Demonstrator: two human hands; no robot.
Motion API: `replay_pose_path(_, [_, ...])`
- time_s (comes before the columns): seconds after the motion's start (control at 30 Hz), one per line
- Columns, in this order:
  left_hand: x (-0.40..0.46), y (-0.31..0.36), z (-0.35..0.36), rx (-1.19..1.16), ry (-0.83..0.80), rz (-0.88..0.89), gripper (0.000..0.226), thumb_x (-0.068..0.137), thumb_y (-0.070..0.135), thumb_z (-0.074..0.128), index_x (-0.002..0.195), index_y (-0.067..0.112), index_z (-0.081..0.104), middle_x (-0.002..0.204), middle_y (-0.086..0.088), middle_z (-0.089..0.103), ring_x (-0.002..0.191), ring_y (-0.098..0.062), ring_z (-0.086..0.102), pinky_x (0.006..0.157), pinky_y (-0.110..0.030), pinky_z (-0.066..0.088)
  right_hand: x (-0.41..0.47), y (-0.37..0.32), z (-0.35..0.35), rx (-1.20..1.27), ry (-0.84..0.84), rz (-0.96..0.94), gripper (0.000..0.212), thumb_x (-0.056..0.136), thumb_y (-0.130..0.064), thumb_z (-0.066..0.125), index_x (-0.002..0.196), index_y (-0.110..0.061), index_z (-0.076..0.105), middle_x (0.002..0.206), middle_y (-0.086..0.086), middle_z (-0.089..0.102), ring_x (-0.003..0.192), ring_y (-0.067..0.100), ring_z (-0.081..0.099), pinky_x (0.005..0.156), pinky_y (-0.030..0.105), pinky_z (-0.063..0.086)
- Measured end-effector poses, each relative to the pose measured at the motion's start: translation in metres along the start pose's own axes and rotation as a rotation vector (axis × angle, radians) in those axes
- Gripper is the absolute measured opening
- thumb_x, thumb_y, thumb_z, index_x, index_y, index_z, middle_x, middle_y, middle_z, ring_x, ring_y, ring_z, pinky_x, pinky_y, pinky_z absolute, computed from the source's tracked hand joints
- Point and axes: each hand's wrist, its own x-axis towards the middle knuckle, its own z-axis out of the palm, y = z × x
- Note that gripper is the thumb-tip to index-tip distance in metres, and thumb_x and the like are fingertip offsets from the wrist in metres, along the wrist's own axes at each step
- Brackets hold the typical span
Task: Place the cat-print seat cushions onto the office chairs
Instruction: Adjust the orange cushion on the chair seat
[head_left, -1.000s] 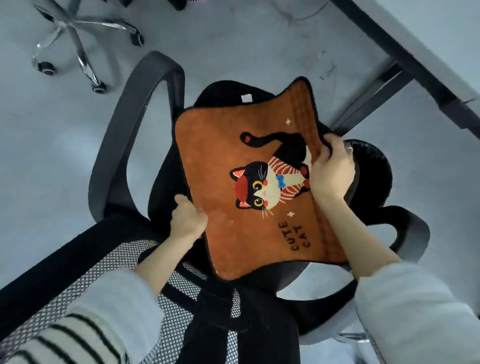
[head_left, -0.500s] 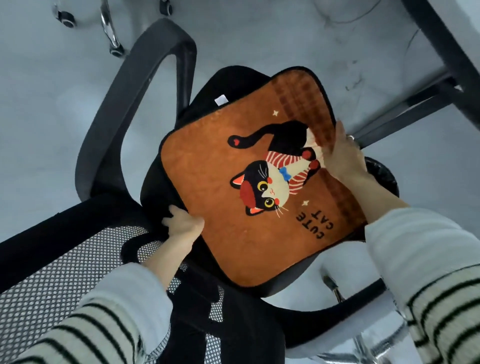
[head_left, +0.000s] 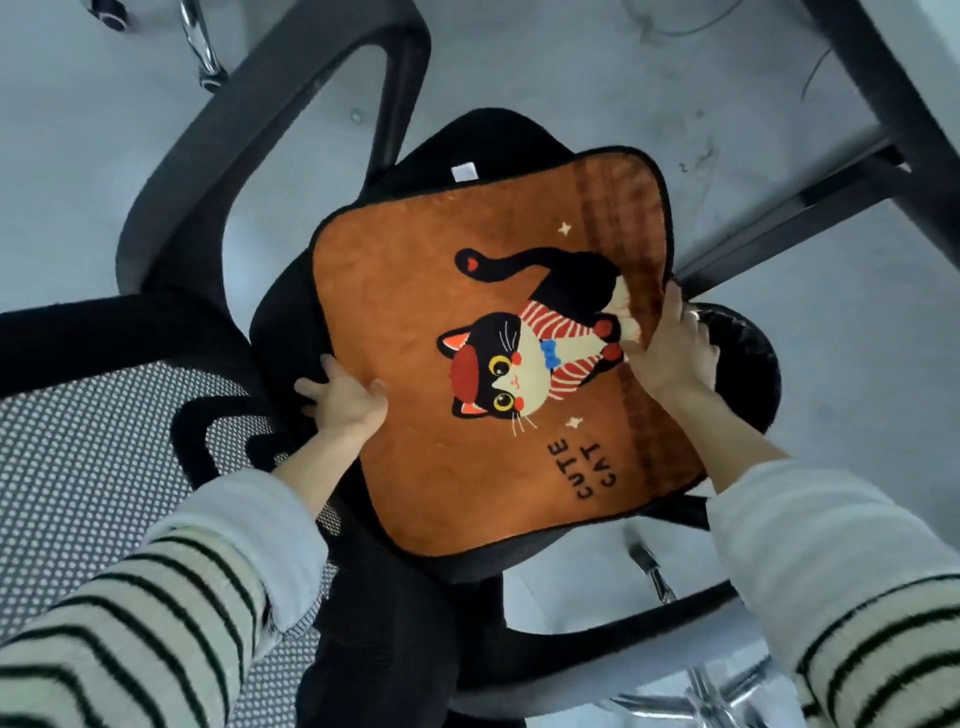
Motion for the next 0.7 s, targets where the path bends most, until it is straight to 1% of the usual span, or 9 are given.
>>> replay_pose_path(0.03, [0.001, 0.001, -0.004, -0.004, 0.021, 0.036, 0.067, 0.094, 0.026, 0.051, 0.147, 0.010, 0.014, 0.143, -0.026, 0.013, 0.118, -0.049, 0.042, 0.096, -0.045, 0.043, -0.007, 0.005, 0.004, 0.008, 0.003, 0.011, 0.081, 0.091, -0.038, 0.055, 0.151, -0.015, 0.005, 0.151, 0.017, 0.027, 0.137, 0.036, 0.028, 0.106, 0.051, 0.028])
replay_pose_path(0.1, [0.002, 0.001, -0.013, 0.005, 0.097, 0.087, 0.049, 0.097, 0.025, 0.046, 0.140, 0.005, 0.032, 0.141, -0.023, 0.024, 0.113, -0.045, 0.048, 0.095, -0.044, 0.042, -0.016, 0.013, 0.012, 0.041, 0.037, 0.032, 0.075, 0.092, -0.036, 0.053, 0.150, -0.012, 0.011, 0.149, 0.019, 0.031, 0.134, 0.038, 0.032, 0.104, 0.051, 0.032])
replay_pose_path(0.17, [0.003, 0.002, -0.021, 0.060, 0.181, 0.121, 0.035, 0.099, 0.022, 0.042, 0.123, -0.003, 0.050, 0.134, -0.022, 0.035, 0.109, -0.044, 0.052, 0.094, -0.044, 0.042, -0.019, 0.018, 0.014, 0.150, 0.110, 0.088, 0.060, 0.093, -0.022, 0.050, 0.146, -0.010, 0.024, 0.140, 0.022, 0.041, 0.126, 0.042, 0.041, 0.097, 0.049, 0.038])
replay_pose_path(0.2, [0.004, 0.003, -0.024, 0.097, 0.205, 0.138, 0.033, 0.099, 0.021, 0.041, 0.115, -0.005, 0.055, 0.131, -0.023, 0.039, 0.108, -0.044, 0.053, 0.092, -0.045, 0.043, -0.018, 0.019, 0.013, 0.212, 0.148, 0.123, 0.053, 0.092, -0.016, 0.047, 0.143, -0.009, 0.031, 0.134, 0.023, 0.047, 0.120, 0.043, 0.046, 0.093, 0.047, 0.041])
replay_pose_path(0.3, [0.005, 0.001, -0.029, 0.160, 0.198, 0.161, 0.032, 0.098, 0.017, 0.043, 0.109, -0.010, 0.055, 0.127, -0.025, 0.043, 0.107, -0.043, 0.054, 0.090, -0.047, 0.045, -0.011, 0.014, 0.003, 0.333, 0.230, 0.189, 0.044, 0.091, -0.008, 0.042, 0.134, -0.012, 0.047, 0.121, 0.024, 0.059, 0.110, 0.043, 0.055, 0.086, 0.042, 0.044])
replay_pose_path(0.43, [0.001, -0.009, -0.028, 0.190, 0.169, 0.128, 0.033, 0.096, 0.015, 0.046, 0.111, -0.013, 0.052, 0.125, -0.028, 0.043, 0.107, -0.043, 0.053, 0.090, -0.045, 0.047, 0.004, -0.006, -0.010, 0.413, 0.278, 0.146, 0.042, 0.091, -0.005, 0.040, 0.129, -0.013, 0.055, 0.118, 0.021, 0.063, 0.110, 0.041, 0.055, 0.088, 0.040, 0.043])
replay_pose_path(0.53, [0.001, -0.011, -0.030, 0.117, 0.178, 0.119, 0.028, 0.092, 0.007, 0.050, 0.114, -0.010, 0.046, 0.122, -0.028, 0.045, 0.104, -0.044, 0.055, 0.087, -0.046, 0.050, 0.017, -0.022, -0.018, 0.440, 0.272, 0.121, 0.042, 0.091, -0.005, 0.040, 0.129, -0.015, 0.057, 0.122, 0.019, 0.063, 0.114, 0.037, 0.055, 0.091, 0.035, 0.042])
replay_pose_path(0.6, [0.004, -0.010, -0.031, 0.047, 0.190, 0.104, 0.035, 0.088, 0.001, 0.053, 0.120, -0.007, 0.041, 0.122, -0.027, 0.047, 0.105, -0.044, 0.055, 0.087, -0.048, 0.050, 0.025, -0.029, -0.020, 0.474, 0.246, 0.130, 0.043, 0.092, -0.006, 0.040, 0.129, -0.016, 0.057, 0.124, 0.017, 0.062, 0.116, 0.035, 0.055, 0.093, 0.032, 0.042])
replay_pose_path(0.7, [0.008, -0.009, -0.031, 0.068, 0.189, 0.095, 0.043, 0.087, -0.001, 0.054, 0.127, -0.005, 0.037, 0.124, -0.027, 0.044, 0.106, -0.044, 0.054, 0.086, -0.048, 0.051, 0.038, -0.032, -0.016, 0.592, 0.168, 0.203, 0.046, 0.091, -0.007, 0.037, 0.128, -0.022, 0.058, 0.124, 0.012, 0.063, 0.114, 0.035, 0.056, 0.098, 0.038, 0.046])
